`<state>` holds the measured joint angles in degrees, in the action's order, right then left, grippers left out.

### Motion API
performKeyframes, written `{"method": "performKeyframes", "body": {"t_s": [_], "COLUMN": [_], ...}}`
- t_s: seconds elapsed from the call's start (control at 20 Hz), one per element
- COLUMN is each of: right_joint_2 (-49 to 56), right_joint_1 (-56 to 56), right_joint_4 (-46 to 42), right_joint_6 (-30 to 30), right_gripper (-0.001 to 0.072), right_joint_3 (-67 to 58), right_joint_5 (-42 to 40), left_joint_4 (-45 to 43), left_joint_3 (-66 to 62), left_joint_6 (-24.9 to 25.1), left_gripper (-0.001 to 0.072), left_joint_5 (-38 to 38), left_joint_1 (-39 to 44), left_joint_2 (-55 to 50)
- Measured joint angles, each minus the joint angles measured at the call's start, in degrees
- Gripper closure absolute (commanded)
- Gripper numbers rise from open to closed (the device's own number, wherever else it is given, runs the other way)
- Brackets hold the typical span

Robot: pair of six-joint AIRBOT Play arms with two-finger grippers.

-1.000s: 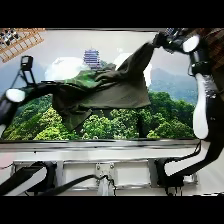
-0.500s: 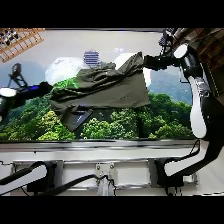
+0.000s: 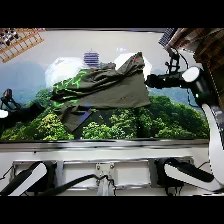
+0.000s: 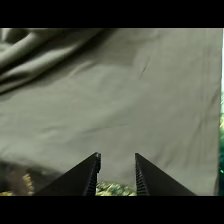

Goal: Fold the clothes and pants, and hang the long-sleeved shirts on hangers.

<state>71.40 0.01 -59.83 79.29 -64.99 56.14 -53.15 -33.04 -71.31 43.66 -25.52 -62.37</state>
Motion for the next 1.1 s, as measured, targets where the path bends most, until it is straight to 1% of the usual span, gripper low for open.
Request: {"method": "performKeyframes", "body": {"t_s": [0.1,0.3,0.35,0.55,0.6,0.65,0.75,0.9,1.1], "right_joint_2": [-3.7,-8.4,-9.2,-10.6,-10.7,-10.8,-10.9,-11.0,-11.0], "right_joint_1": [0.0,0.0,0.0,0.0,0.0,0.0,0.0,-0.1,-3.4], "right_joint_4": [1.0,2.3,2.5,3.4,3.8,4.0,4.2,2.8,-6.3], "right_joint_6": [-0.3,-0.6,-0.6,-0.7,-0.7,-0.7,-0.7,-0.2,6.2], "right_gripper": [0.0442,0.0442,0.0442,0.0442,0.0442,0.0442,0.0442,0.0442,0.0438], "right_joint_3": [3.3,5.9,6.2,6.8,6.8,6.9,6.9,7.0,11.1], "right_joint_5": [-0.7,-1.5,-1.6,-1.7,-1.7,-1.7,-1.7,-1.6,-0.6], "left_joint_4": [2.7,9.1,11.0,17.5,18.7,19.6,20.5,20.9,20.9], "left_joint_3": [1.0,1.9,1.9,1.9,1.9,1.8,1.7,1.0,0.5], "left_joint_6": [2.3,7.2,8.4,12.6,13.3,13.7,14.4,16.3,17.5], "left_gripper": [0.0361,0.0362,0.0381,0.0381,0.0391,0.0509,0.0700,0.0699,0.0699], "left_joint_5": [-0.9,-2.5,-2.8,-4.7,-5.6,-6.6,-8.1,-7.2,-3.7], "left_joint_1": [-0.2,-0.4,-0.2,2.4,3.6,4.8,7.3,9.2,7.3], "left_joint_2": [-1.8,-6.3,-7.3,-10.2,-10.8,-11.2,-12.1,-12.4,-8.7]}}
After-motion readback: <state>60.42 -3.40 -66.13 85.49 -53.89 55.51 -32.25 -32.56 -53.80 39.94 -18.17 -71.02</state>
